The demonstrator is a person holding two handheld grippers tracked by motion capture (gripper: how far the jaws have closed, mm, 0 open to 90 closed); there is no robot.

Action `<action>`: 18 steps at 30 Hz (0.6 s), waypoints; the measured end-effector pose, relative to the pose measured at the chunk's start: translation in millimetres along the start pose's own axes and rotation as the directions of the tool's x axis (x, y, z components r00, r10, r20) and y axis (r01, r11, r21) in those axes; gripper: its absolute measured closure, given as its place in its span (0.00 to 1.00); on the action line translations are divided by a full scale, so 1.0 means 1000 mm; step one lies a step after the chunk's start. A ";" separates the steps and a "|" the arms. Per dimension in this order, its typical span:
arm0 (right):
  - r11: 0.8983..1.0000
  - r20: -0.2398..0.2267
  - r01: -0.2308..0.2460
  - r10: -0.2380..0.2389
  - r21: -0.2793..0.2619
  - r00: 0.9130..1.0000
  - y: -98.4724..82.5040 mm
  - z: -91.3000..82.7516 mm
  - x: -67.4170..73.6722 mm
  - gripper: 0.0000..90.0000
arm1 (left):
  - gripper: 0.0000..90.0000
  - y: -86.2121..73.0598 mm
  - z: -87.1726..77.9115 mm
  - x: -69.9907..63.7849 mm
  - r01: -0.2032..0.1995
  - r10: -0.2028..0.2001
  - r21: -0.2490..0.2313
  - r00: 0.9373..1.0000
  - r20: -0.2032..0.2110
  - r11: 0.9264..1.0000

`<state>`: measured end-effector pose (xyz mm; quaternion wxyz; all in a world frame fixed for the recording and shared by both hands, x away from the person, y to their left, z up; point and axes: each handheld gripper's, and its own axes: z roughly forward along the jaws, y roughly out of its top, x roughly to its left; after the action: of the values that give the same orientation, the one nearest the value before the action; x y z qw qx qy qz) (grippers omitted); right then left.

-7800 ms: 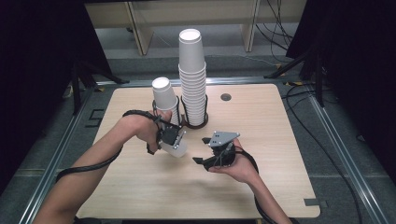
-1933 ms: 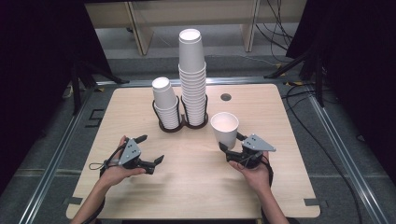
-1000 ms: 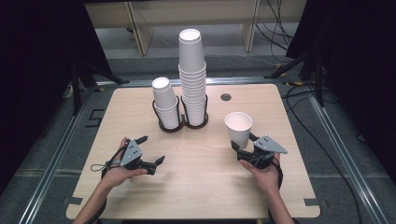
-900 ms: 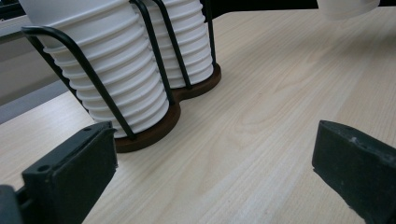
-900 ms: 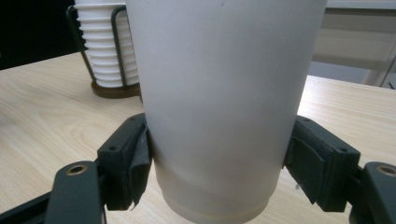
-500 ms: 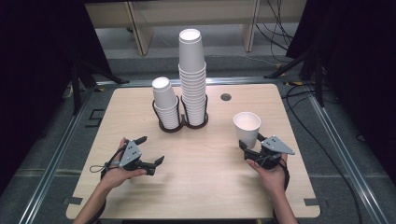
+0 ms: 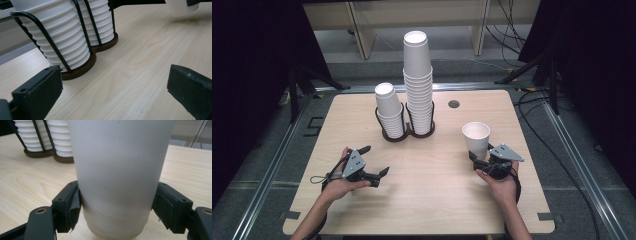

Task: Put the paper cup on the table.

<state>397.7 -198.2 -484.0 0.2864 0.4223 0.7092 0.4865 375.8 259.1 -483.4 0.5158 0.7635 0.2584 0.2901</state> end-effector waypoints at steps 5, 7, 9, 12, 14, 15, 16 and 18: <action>1.000 0.015 -0.005 0.004 0.025 1.000 0.000 0.004 0.001 0.30 | 0.00 -0.003 0.000 0.001 0.008 -0.008 -0.010 1.000 0.000 1.000; 0.999 0.012 -0.003 0.002 0.040 1.000 0.000 0.007 0.001 0.30 | 0.00 -0.002 -0.001 0.001 0.007 -0.007 0.001 1.000 -0.001 1.000; 0.998 0.016 0.000 -0.001 0.067 1.000 0.001 0.009 0.003 0.30 | 0.00 -0.002 -0.001 0.001 0.009 -0.009 -0.001 1.000 -0.003 1.000; 0.998 0.019 0.007 -0.008 0.067 1.000 0.001 0.013 0.003 0.30 | 0.00 -0.002 -0.002 0.001 0.010 -0.010 -0.002 1.000 -0.005 1.000; 0.996 0.021 0.003 -0.005 0.085 1.000 0.002 0.013 0.004 0.30 | 0.00 -0.002 -0.002 0.001 0.006 -0.006 -0.002 1.000 -0.002 1.000; 0.996 0.021 -0.003 0.001 0.090 1.000 0.002 0.014 0.004 0.30 | 0.00 -0.002 -0.002 0.001 0.008 -0.008 -0.003 1.000 -0.002 1.000; 0.996 0.021 0.004 -0.006 0.093 1.000 0.002 0.014 0.004 0.30 | 0.00 -0.002 -0.002 0.001 0.004 -0.004 -0.001 1.000 -0.002 1.000; 0.995 0.020 0.009 -0.011 0.101 1.000 0.002 0.016 0.004 0.30 | 0.00 -0.001 -0.001 0.000 0.010 -0.010 -0.018 1.000 0.000 1.000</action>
<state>409.6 -187.4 -487.5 0.2745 0.4376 0.7319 0.4444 374.9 260.5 -484.3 0.5242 0.7574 0.2597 0.2899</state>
